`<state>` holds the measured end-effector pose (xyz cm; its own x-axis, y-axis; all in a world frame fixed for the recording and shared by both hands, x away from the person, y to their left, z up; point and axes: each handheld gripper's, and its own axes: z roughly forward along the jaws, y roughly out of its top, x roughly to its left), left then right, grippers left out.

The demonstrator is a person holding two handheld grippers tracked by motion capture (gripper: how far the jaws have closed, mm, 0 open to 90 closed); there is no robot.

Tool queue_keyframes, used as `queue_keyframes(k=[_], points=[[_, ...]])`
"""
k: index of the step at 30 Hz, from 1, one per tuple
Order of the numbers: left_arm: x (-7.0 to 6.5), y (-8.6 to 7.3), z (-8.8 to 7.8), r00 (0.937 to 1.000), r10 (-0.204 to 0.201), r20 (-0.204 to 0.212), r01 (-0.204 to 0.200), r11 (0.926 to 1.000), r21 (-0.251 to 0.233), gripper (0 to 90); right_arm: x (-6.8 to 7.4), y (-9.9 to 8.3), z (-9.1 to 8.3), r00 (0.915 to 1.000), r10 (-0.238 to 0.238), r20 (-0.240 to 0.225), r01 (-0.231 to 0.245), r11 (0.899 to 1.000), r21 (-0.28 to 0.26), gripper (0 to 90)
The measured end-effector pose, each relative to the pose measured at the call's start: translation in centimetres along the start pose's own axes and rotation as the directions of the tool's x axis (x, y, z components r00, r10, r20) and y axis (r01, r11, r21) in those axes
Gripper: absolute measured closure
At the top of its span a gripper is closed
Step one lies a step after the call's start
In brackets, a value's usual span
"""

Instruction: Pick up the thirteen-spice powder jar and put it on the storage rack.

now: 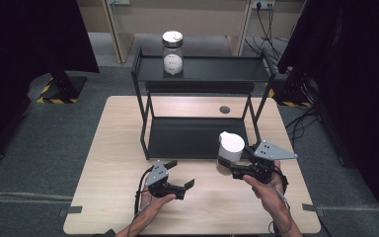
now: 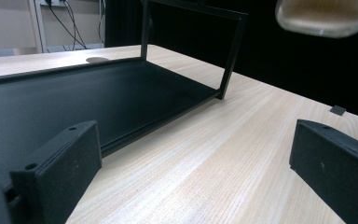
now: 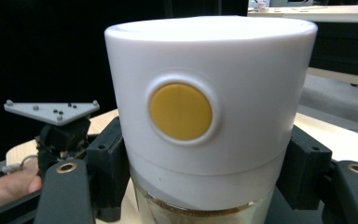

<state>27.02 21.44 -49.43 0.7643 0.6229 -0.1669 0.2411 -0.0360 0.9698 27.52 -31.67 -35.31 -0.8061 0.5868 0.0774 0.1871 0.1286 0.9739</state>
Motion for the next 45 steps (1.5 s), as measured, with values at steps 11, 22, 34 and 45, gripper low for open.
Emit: queue_keyframes(k=[11,22,34,45], points=[[0.0,0.0,0.0,1.0,0.002,0.002,-0.002,1.0,0.0,1.5,-0.5,2.6,0.4,0.9996,-0.001,-0.029,0.0,1.0,-0.009,31.0],[0.0,0.0,0.1,1.0,0.001,0.002,-0.001,1.0,0.001,1.5,-0.9,5.0,0.4,0.9992,-0.004,-0.04,0.003,1.0,-0.017,31.0],[0.0,0.0,0.1,1.0,0.002,0.002,-0.002,1.0,0.002,1.5,-1.3,8.2,1.1,0.9989,-0.019,-0.042,0.018,1.0,-0.015,31.0],[0.0,-0.1,0.1,1.0,-0.001,0.003,0.001,1.0,0.005,1.5,-1.6,10.8,2.1,0.9984,-0.013,-0.055,0.012,1.0,-0.019,31.0]])
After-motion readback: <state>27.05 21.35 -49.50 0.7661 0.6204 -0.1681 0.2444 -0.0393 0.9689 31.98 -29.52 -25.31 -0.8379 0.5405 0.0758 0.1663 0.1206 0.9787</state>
